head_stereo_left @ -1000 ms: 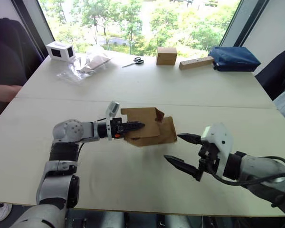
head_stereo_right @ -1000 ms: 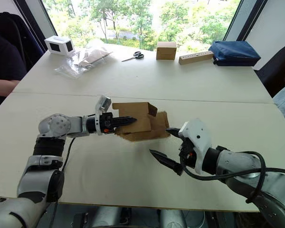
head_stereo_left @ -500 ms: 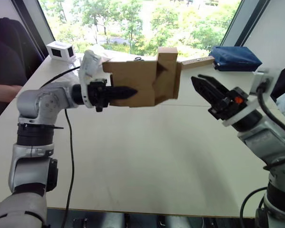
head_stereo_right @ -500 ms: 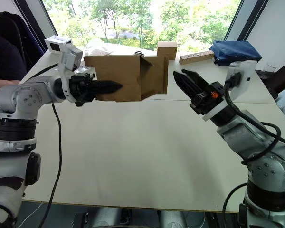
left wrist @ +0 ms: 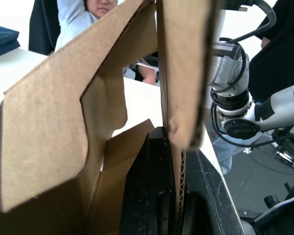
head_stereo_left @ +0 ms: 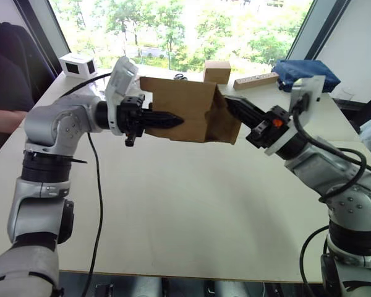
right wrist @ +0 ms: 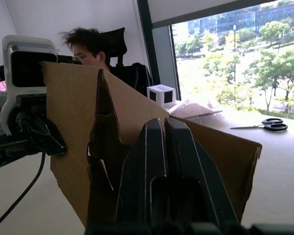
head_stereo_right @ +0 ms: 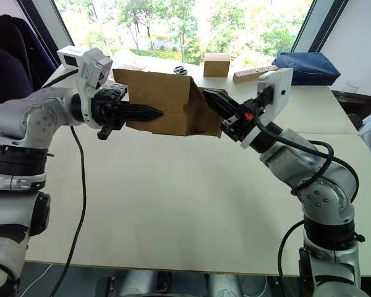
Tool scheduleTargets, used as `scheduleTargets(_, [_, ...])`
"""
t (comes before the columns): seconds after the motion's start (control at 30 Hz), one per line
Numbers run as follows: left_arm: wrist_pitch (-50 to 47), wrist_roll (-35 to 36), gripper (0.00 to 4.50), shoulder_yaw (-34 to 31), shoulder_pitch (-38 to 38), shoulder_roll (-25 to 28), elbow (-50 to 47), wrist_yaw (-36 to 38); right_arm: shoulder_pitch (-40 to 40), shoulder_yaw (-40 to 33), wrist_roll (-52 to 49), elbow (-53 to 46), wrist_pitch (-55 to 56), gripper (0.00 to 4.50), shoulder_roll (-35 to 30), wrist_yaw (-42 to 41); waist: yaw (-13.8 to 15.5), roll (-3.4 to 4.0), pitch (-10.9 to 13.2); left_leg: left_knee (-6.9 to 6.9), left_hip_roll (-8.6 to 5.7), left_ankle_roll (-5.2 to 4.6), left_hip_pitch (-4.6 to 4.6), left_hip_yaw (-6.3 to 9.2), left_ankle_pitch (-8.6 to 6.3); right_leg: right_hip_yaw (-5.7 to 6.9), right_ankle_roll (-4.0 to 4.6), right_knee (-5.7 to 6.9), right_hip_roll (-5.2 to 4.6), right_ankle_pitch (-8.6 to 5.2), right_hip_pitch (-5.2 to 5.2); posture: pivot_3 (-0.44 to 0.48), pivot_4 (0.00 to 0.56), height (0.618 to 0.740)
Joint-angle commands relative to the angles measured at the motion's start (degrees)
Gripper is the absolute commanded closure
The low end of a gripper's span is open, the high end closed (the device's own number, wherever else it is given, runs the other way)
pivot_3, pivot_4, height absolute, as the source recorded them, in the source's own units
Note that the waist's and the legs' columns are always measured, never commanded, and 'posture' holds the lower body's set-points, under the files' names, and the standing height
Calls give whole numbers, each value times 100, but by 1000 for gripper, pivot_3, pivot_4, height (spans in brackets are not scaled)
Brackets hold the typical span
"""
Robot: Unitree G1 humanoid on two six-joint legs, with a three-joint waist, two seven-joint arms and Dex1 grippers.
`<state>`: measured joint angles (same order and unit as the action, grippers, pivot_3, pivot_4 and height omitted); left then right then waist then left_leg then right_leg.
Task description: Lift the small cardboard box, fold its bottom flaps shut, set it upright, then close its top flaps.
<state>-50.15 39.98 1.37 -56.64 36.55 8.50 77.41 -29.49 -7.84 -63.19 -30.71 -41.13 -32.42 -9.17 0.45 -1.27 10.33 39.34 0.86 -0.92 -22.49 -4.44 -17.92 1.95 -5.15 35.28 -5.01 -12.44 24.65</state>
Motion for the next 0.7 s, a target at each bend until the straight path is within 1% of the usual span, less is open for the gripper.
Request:
scheduleTargets(0.03, [86,33,4500,-70,-66,-10,-126,11,-107,15,134,-162,48,4400,63,-60,-1,0,0,0,1,0,0,0,0,0,0,0,0,0,0,0,150,740])
scheduleTargets(0.23, [168,-45,4500,-85,-89,-153,28,-117,-325,372,342,-223,27,4400,347,-78,-20,0,0,0,1,0,1,0,0,0,0,1,1,0,0,0,150,740])
scheduleTargets(0.43, [0,96,4500,-39,9,-149,-212,50,-430,449,582,-84,68,4400,571,-194,-23,0,0,0,2,0,0,0,0,0,0,1,2,0,1,0,150,740])
scheduleTargets(0.7, [-65,97,4500,-67,28,-94,-175,188,-241,563,999,-14,149,4400,737,-469,-27,1,0,0,2,0,0,0,0,0,0,2,2,0,2,0,150,740])
